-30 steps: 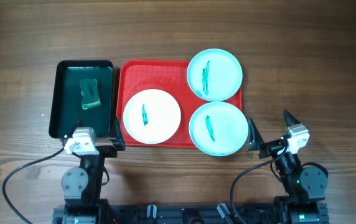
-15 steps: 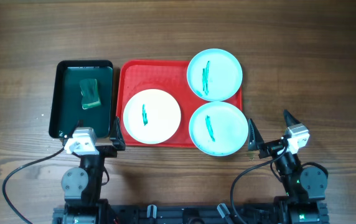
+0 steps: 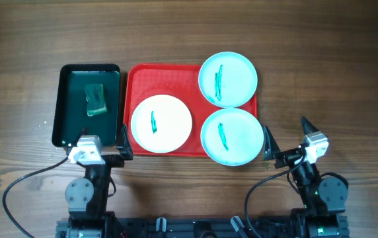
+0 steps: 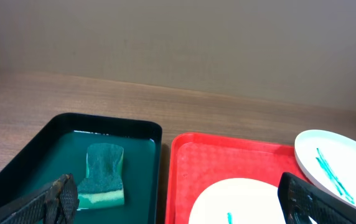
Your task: Clean dirty plates on tray and stack at the side
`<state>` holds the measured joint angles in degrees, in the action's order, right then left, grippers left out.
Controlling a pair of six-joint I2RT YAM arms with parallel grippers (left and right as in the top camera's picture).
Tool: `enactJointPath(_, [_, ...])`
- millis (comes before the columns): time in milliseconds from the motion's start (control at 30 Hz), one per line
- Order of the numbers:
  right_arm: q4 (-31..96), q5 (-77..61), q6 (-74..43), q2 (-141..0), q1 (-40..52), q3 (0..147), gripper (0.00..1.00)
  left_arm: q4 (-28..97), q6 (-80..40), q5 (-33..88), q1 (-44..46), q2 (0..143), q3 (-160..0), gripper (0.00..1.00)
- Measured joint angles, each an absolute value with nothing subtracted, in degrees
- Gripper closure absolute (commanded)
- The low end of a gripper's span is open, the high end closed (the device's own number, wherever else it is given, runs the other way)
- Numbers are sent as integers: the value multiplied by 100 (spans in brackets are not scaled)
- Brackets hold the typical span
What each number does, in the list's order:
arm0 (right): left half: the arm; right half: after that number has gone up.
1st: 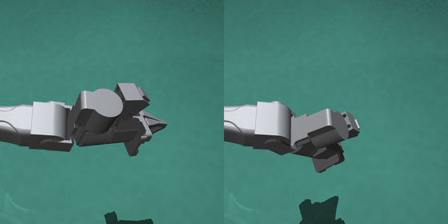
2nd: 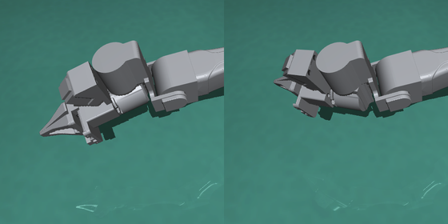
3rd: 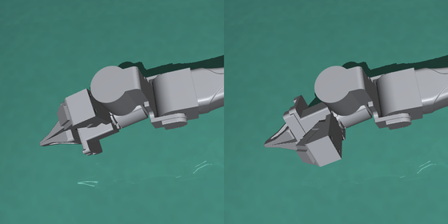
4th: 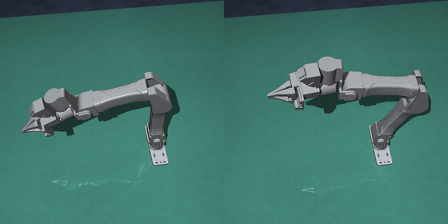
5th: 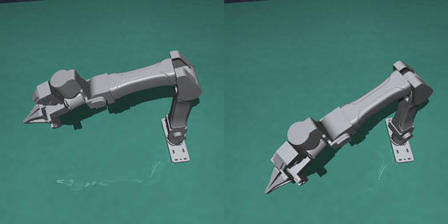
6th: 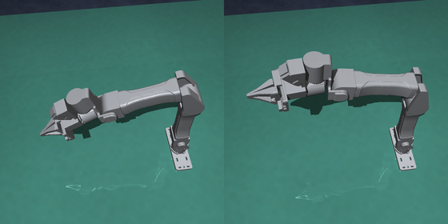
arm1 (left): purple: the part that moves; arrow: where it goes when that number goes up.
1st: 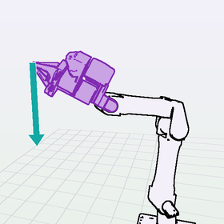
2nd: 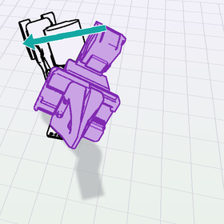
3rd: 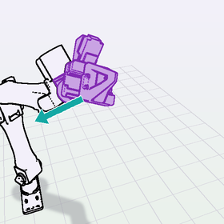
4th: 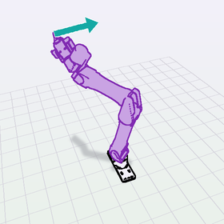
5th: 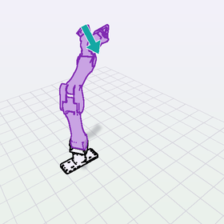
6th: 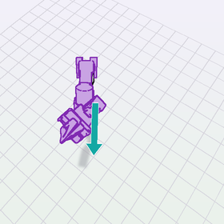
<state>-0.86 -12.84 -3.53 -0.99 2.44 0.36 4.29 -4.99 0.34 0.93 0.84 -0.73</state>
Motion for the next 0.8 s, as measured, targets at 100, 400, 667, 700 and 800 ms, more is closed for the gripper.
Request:
enactJointPath(100, [-86, -1284, -353, -99, 244, 36, 0, 429, -497, 34, 93, 84, -73, 0])
enactJointPath(400, [-84, -1127, -333, -99, 244, 36, 0, 429, -499, 34, 93, 84, -73, 0])
enactJointPath(667, [-169, -1153, -333, -99, 244, 36, 0, 416, -499, 189, 93, 84, -73, 0])
enactJointPath(700, [-174, -1181, -333, -99, 242, 36, 0, 412, -499, 252, 93, 84, -73, 0])
enactJointPath(800, [-169, -1347, -331, -145, 244, 158, 0, 635, -499, 362, 93, 99, -196, 0])
